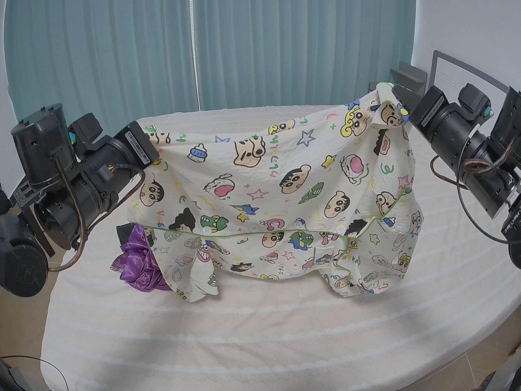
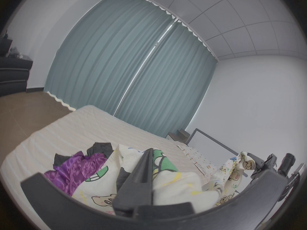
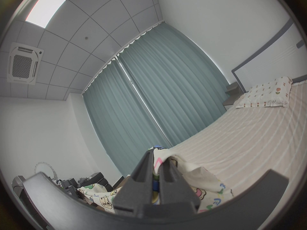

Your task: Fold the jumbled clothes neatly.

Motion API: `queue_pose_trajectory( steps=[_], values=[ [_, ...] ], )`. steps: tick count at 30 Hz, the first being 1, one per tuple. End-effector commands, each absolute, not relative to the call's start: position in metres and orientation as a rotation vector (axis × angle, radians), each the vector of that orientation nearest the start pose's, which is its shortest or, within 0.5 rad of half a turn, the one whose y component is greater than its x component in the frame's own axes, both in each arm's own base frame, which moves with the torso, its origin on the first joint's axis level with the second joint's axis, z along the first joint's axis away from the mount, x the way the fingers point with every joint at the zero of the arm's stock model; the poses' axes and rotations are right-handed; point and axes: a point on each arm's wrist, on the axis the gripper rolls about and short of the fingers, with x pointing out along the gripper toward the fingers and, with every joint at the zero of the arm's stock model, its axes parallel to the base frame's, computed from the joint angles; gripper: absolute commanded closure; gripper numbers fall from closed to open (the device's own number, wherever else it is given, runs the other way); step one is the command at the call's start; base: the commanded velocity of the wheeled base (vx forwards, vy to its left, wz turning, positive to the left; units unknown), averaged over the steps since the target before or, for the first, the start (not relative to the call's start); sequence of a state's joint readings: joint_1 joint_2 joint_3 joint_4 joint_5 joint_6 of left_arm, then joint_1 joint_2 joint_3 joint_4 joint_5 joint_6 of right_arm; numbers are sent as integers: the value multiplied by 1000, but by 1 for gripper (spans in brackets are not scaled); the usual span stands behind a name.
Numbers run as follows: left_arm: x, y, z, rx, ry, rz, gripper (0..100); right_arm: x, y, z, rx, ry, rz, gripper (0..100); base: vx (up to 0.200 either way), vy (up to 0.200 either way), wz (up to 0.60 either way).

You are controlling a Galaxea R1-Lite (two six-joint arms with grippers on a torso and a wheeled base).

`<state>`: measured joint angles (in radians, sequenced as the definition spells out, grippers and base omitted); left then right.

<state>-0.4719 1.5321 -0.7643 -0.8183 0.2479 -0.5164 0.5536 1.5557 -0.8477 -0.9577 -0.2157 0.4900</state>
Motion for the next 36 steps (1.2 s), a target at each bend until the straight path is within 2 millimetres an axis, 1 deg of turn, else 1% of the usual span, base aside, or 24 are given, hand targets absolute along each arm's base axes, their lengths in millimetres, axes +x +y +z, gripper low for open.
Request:
queue_pose_trajectory(
  steps=[1, 4, 8, 11, 13, 15, 17, 20, 22, 24, 26, 30, 36],
  values=[
    [235, -122, 230, -537, 47, -251, 100, 239, 144, 257, 571, -105, 386, 100, -200, 0, 0],
    [232, -124, 225, -533, 65, -259, 100, 238, 143, 254, 569, -95, 384, 100, -200, 0, 0],
    [229, -126, 224, -530, 73, -268, 100, 232, 144, 258, 576, -105, 401, 100, -200, 0, 0],
    [223, -127, 226, -535, 70, -287, 100, 214, 147, 271, 596, -135, 455, 100, -200, 0, 0],
    [222, -127, 226, -536, 69, -290, 100, 211, 149, 273, 600, -139, 468, 100, -200, 0, 0],
    [216, -128, 229, -541, 63, -306, 100, 205, 148, 279, 609, -155, 483, 100, 0, 0, 0],
    [207, -125, 236, -555, 41, -324, 100, 195, 146, 285, 622, -173, 506, 100, 0, 0, 0],
    [197, -122, 242, -566, 20, -346, 100, 185, 141, 289, 627, -186, 522, 100, 0, 0, 0],
    [196, -122, 242, -567, 19, -348, 100, 185, 141, 288, 626, -183, 521, 100, 0, 0, 0],
    [197, -124, 240, -564, 29, -352, 100, 187, 143, 279, 617, -154, 515, 100, 0, 0, 0],
    [197, -125, 238, -567, 39, -356, 100, 188, 144, 276, 613, -142, 517, 100, 0, 0, 0],
    [198, -134, 232, -568, 75, -385, 100, 198, 152, 266, 596, -107, 505, 100, 0, 0, 0],
    [201, -140, 225, -558, 107, -395, 100, 201, 155, 264, 594, -97, 506, 100, 0, 0, 0]
  ],
)
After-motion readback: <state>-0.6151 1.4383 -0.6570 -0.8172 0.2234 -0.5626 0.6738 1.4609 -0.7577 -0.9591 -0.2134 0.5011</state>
